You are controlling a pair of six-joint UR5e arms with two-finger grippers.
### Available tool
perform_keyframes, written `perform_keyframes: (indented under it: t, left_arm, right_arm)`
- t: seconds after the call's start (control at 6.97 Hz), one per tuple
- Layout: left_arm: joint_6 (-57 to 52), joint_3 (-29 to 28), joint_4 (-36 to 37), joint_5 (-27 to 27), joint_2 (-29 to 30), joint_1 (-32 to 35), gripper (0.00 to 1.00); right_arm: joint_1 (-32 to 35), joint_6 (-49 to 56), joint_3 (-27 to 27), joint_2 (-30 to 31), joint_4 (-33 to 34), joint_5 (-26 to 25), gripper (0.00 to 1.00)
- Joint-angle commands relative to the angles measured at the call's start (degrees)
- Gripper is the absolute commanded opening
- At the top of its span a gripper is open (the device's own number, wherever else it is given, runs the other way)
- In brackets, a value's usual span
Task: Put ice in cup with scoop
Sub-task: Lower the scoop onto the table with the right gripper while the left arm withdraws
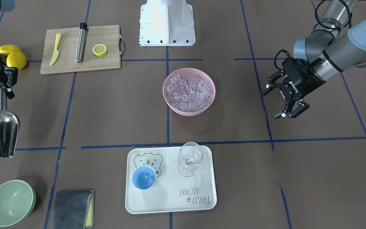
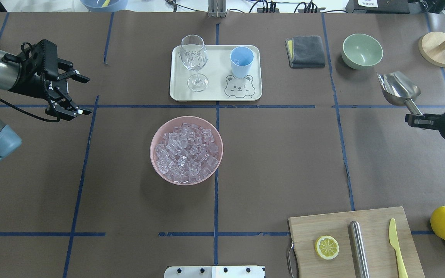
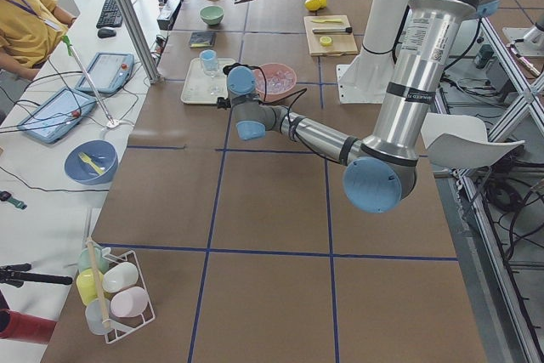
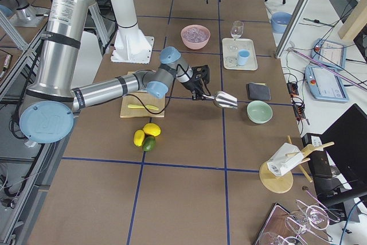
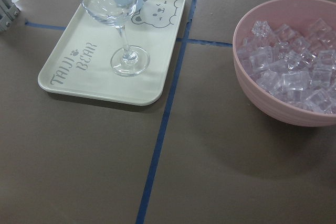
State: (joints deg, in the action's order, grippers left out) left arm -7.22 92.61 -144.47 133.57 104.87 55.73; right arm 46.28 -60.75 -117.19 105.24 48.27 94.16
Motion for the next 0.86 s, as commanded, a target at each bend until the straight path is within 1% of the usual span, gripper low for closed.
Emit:
perform_keyframes:
  t: [0.0,0.14,0.29,0.43,0.57,0.72]
  left_arm:
    - [-0.1,0.3,0.0,1.3,-0.1,0.3,1.0]
    - [0.0,0.1,0.0,1.0,-1.7,0.3,1.0]
    - [0.0,-0.6,0.1,0.6,-1.9,1.3,1.0]
    - [0.0,-0.6,0.1,0.6,-3.9,3.7,1.0]
    - [-0.1,-0.6,0.1,0.6,-4.8,4.5,1.0]
    - [-0.1,-0.5,0.1,1.1,-6.8,4.9,1.0]
  right_arm:
    - [-8.0,-4.4,0.2,1.1,-1.6,-9.5,0.0]
    - [-12.7,-6.6,0.2,1.5,-1.9,-13.3,0.0]
    - [-19.8,-10.5,0.7,2.3,-2.0,-20.8,0.0]
    - [-23.1,-11.8,2.0,2.3,-2.6,-24.1,0.0]
    - [-24.4,-14.5,3.7,3.1,-5.1,-25.2,0.0]
    - [-27.3,-16.5,6.1,3.4,-6.5,-29.1,0.0]
